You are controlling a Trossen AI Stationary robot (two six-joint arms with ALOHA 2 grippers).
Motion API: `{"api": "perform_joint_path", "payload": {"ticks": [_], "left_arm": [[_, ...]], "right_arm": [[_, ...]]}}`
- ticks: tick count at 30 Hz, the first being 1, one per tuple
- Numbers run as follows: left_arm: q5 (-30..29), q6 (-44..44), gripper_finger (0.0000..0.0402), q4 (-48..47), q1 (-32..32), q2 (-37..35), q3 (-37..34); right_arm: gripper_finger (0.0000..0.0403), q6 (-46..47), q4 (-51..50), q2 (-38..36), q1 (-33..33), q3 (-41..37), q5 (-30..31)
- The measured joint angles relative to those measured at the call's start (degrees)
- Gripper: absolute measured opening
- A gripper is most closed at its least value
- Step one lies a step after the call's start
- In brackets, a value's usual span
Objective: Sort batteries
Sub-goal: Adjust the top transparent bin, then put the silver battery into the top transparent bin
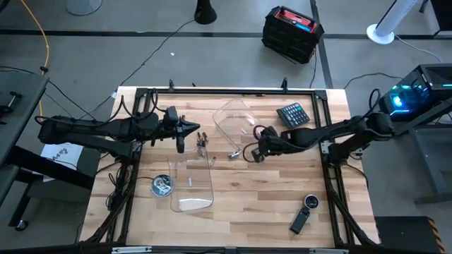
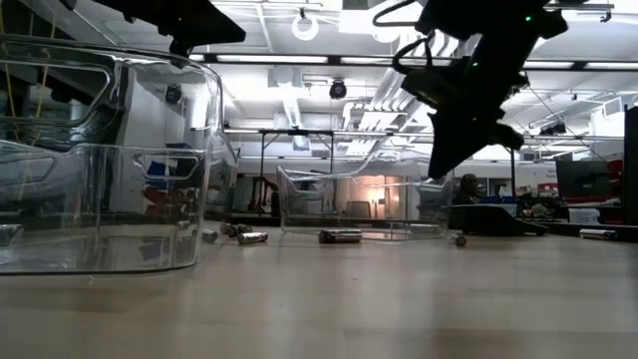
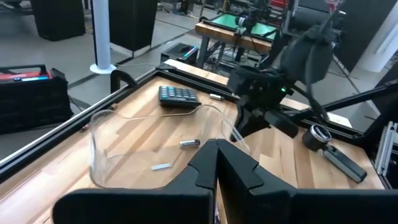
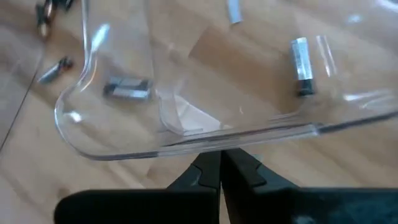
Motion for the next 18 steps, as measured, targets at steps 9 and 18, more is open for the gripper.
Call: {"api": "perform_joint_path", "payload": {"ticks": [9,18], "left_arm": [[-0.28,0.01,0.0001,-3.9,0.02,-0.01,0.0],[-0.33,-0.02,0.0001,-6.49,0.0,0.01,0.0]], "right_arm": [[0.0003,2.52,-4.43,-4.03,0.06,0.04,-2.77],[0.0091,17.47,-3.36,3.84,5.73,0.09,-3.36]]}}
